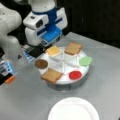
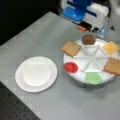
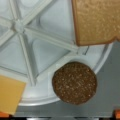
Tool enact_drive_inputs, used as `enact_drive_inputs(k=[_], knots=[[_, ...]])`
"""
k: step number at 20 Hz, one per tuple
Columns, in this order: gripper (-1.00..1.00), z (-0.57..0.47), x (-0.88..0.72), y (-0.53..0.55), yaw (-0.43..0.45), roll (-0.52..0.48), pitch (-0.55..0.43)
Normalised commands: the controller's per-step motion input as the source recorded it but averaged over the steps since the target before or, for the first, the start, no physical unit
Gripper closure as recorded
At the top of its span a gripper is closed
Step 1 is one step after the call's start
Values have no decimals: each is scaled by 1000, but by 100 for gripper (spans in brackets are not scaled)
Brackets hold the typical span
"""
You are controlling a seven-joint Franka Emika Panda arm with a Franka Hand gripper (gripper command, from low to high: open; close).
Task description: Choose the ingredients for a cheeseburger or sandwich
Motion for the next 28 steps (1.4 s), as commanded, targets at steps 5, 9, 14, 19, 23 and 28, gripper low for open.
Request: enact_drive_inputs(k=[5,9,14,19,23,28], knots=[[-100,-3,17,-64,87,290,164],[-100,-11,87,-238,24,314,189],[-100,-12,167,-336,13,377,143],[-100,-81,231,-326,36,397,69],[-100,-103,267,-323,73,424,17],[-100,-98,260,-354,119,449,3]])
